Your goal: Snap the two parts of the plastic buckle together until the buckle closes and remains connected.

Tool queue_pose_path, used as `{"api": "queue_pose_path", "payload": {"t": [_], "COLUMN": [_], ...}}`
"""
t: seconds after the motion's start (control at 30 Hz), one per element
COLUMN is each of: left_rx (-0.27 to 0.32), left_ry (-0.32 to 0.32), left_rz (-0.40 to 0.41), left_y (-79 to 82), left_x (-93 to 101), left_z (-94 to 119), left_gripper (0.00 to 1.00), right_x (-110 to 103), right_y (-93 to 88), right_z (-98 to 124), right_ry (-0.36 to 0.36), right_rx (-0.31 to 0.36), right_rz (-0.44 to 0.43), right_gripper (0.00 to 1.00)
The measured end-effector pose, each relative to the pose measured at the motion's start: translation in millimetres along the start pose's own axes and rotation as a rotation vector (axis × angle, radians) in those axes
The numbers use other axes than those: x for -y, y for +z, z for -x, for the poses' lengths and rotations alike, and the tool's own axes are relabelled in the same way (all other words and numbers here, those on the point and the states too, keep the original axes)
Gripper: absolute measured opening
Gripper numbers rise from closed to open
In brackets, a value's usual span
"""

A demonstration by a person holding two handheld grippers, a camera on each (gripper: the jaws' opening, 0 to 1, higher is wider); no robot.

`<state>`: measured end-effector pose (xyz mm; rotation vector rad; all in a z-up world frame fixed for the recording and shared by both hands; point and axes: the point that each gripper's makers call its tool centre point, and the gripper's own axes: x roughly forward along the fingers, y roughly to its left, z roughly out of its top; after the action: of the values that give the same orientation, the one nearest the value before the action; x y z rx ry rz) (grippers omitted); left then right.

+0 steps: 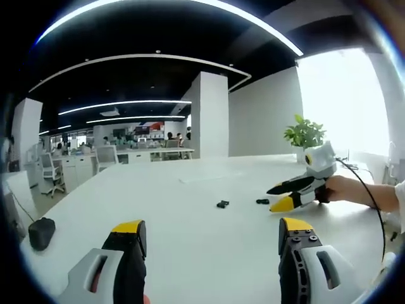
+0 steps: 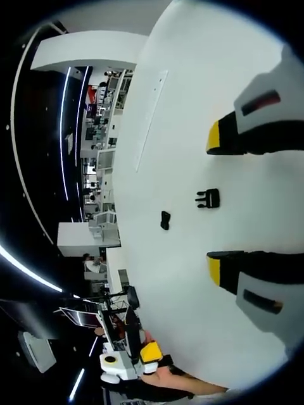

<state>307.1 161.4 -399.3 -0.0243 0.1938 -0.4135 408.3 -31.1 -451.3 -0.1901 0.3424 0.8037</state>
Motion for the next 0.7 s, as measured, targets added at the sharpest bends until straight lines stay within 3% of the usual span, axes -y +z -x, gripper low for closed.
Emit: {"api": "queue_pose_path", "payload": {"t": [0.7], "left_rx": [-0.022], "left_ry": [-0.065], "left_rz": [-0.021], "left_y": [6.0], "left_x": [9.5], "left_z": [-25.7], "left_gripper": [0.85], "right_x": [2.7], "right_y": [-1.7], "right_z": [-0.1], "right_ry": [-0.01], "right_rx": [-0.013], "right_rz": [0.001], "right_gripper": [0.34]}}
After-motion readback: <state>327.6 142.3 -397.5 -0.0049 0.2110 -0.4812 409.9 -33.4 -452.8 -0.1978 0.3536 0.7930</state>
